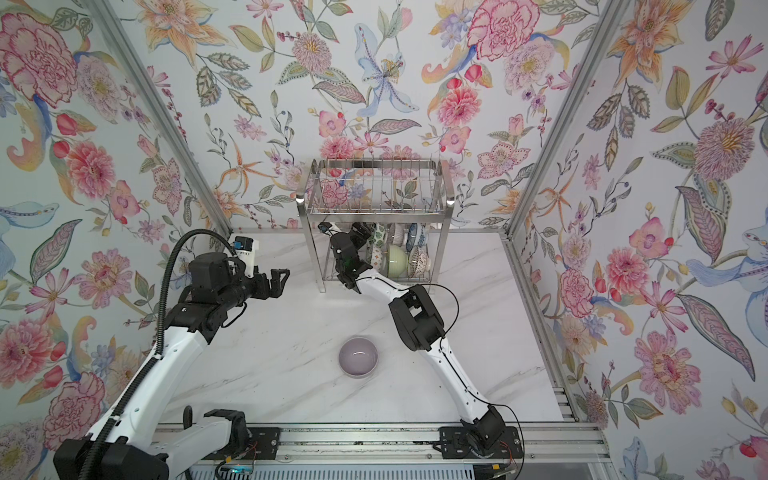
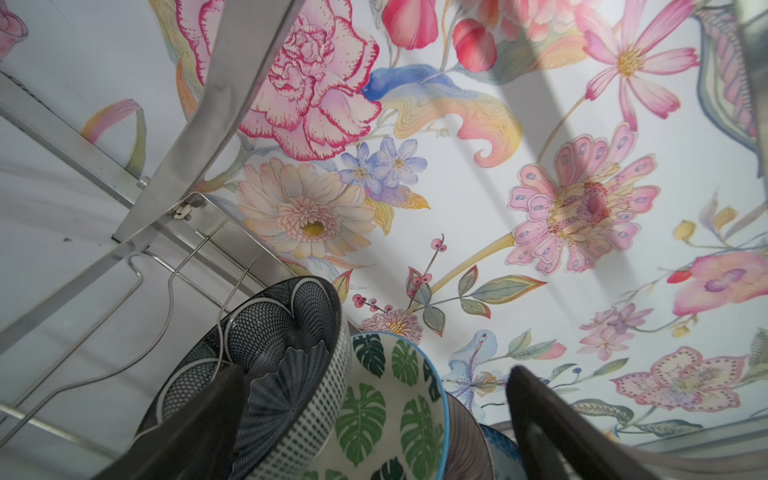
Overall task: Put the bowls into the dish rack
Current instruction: 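Open the right gripper and withdraw it from the rack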
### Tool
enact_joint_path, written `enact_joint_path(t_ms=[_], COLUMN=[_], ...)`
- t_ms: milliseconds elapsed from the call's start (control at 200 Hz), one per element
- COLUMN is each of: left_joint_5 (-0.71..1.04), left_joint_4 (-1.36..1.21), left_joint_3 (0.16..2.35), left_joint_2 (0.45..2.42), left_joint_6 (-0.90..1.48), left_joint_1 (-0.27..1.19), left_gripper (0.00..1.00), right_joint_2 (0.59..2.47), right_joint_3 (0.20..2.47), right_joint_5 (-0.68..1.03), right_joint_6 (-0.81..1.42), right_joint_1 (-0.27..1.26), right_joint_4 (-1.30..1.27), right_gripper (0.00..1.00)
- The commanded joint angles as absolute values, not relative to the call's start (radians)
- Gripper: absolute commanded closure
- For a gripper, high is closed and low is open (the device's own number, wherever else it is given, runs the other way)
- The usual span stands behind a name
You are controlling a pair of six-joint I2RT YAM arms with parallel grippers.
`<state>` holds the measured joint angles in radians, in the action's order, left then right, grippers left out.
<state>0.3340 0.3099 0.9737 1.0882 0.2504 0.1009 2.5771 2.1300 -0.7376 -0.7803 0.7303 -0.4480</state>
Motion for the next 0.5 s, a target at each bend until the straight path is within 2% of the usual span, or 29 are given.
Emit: enact_joint_path(t_ms=[0, 495], left_joint_5=[0.340, 0.317], left_joint_4=[0.307, 0.310], left_joint_3=[0.956, 0.936], left_joint_2=[1.069, 1.057], left_joint_6=[0.262, 0.245], left_joint_1=[0.092, 0.091], left_gripper=[0.01, 0.01], right_joint_2=[2.477, 2.190], right_joint_3=[2.050, 1.578], right_joint_5=[-0.729, -0.624], right_joint_6=[-0.806, -0.827], right_joint_1=[0.738, 0.774], right_joint_4=[-0.559, -0.739], right_gripper=[0.01, 0.01])
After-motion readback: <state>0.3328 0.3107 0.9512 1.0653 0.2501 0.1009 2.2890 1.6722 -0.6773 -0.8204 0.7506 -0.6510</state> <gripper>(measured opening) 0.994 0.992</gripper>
